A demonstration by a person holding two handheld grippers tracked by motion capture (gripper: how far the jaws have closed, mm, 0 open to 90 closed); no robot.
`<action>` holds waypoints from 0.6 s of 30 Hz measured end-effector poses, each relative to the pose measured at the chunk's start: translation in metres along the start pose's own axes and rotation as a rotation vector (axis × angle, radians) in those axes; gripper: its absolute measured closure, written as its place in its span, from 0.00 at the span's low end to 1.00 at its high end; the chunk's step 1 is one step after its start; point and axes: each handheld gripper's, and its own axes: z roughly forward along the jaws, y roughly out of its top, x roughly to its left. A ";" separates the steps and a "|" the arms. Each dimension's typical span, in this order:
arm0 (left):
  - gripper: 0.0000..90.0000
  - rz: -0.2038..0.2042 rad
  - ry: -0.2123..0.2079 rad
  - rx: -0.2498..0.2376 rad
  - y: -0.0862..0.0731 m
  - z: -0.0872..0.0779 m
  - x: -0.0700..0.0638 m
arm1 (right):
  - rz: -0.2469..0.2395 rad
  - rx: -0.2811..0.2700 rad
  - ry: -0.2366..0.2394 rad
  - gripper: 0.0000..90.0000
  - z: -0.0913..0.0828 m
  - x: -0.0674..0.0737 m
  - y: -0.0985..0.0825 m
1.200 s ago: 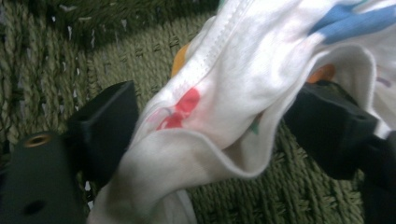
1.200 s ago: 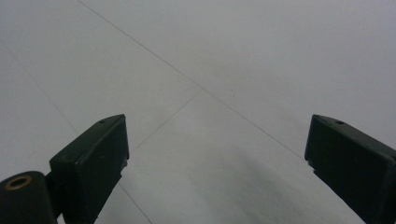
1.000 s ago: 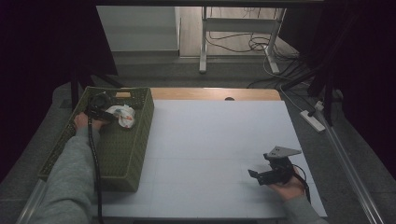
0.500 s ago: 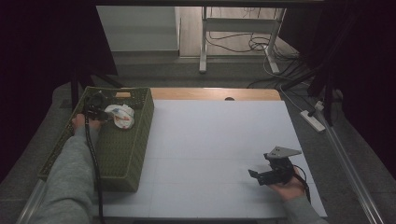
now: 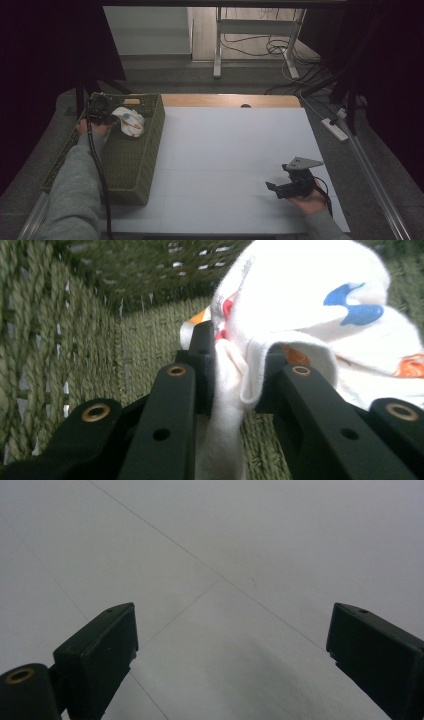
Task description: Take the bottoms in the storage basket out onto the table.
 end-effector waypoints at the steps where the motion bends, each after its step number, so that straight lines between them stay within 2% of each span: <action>1: 0.85 -0.003 -0.003 -0.004 0.000 -0.001 0.000 | 0.000 -0.002 0.001 0.07 0.000 0.000 0.000; 9: 0.85 -0.045 -0.047 -0.062 -0.002 -0.014 0.003 | 0.002 -0.011 0.008 0.07 -0.001 0.000 0.001; 12: 0.85 -0.049 -0.056 -0.081 -0.002 -0.018 0.002 | 0.001 -0.009 0.008 0.07 -0.001 0.001 0.001; 13: 0.85 -0.054 -0.068 -0.101 -0.001 -0.023 0.001 | 0.001 -0.008 0.007 0.07 -0.001 0.001 0.001; 18: 0.85 -0.044 -0.078 -0.142 0.001 -0.035 -0.004 | 0.003 -0.011 0.006 0.07 -0.001 0.000 0.001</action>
